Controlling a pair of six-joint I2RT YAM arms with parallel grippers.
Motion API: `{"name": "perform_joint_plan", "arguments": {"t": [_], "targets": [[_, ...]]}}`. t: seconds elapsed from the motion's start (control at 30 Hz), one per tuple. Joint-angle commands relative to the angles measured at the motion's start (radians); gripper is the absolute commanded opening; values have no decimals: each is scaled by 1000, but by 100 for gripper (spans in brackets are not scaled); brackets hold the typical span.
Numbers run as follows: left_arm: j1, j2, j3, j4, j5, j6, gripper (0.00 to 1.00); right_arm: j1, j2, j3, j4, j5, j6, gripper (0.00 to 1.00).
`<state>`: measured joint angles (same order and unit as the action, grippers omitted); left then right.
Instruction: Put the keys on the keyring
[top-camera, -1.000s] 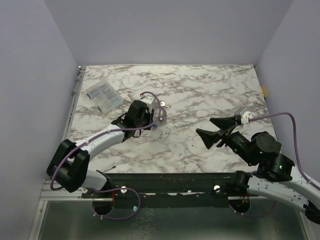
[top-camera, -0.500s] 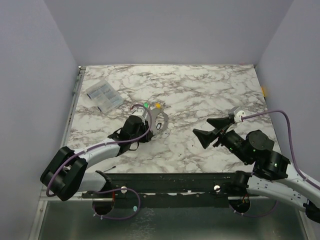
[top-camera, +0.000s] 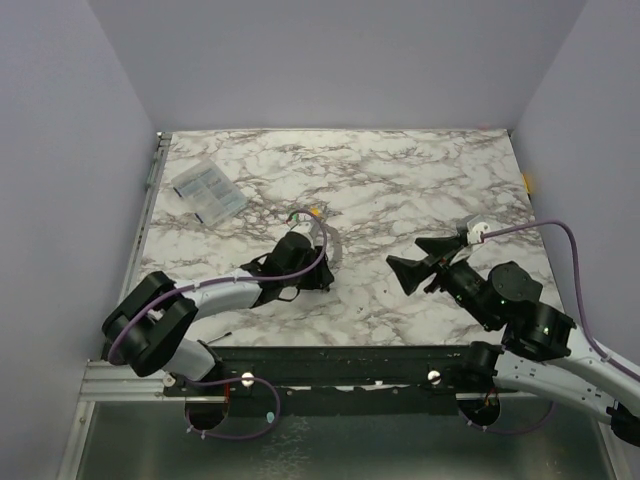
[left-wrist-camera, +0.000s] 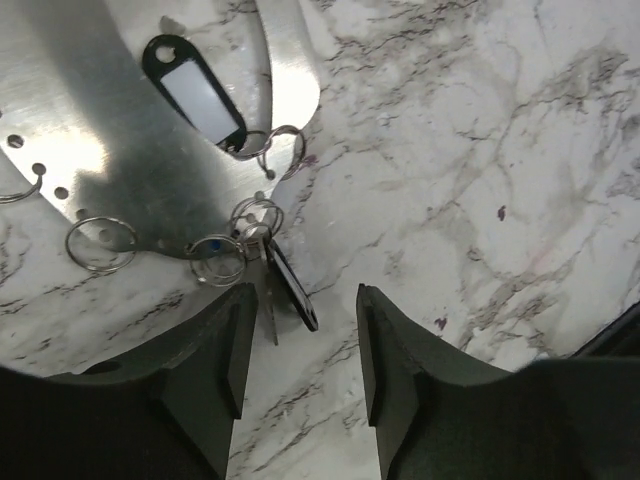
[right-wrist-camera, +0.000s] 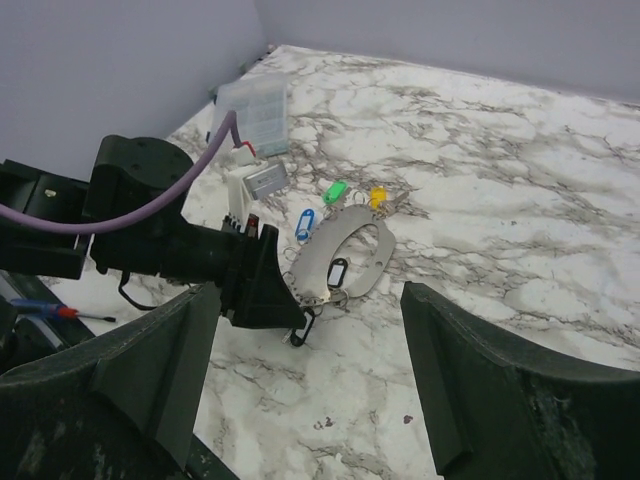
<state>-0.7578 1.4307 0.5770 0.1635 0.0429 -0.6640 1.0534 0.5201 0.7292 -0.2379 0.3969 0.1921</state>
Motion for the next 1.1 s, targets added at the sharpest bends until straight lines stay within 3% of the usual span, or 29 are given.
{"name": "perform_joint_plan", "arguments": {"t": [0.0,0.03,0.13,0.17,0.3,0.37,0.47,0.77,0.93,1.07], "targets": [[-18,-40,111,-168,-22,66,58,0,7,16,-5,73,22,83],[-18,-73,148,-252,-81,103,63,0,16,15,-5,72,25,83],[-14,-186,220,-446,-263,219,97,-1,75,22,-20,89,42,83],[-6,-216,241,-495,-307,259,99,-1,114,30,-34,114,62,83],[116,-292,285,-618,-343,405,99,-1,363,113,-93,134,116,82],[217,-312,276,-637,-308,456,99,-6,496,182,-112,77,135,82],[280,-342,236,-627,-301,472,99,-32,688,291,-146,-28,169,82],[334,-441,158,-520,-372,460,99,-201,1125,564,-226,-292,150,74],[338,-479,141,-512,-341,456,99,-309,1321,669,-275,-290,90,69],[339,-500,135,-510,-342,457,99,-327,1436,705,-283,-225,56,67]]}}
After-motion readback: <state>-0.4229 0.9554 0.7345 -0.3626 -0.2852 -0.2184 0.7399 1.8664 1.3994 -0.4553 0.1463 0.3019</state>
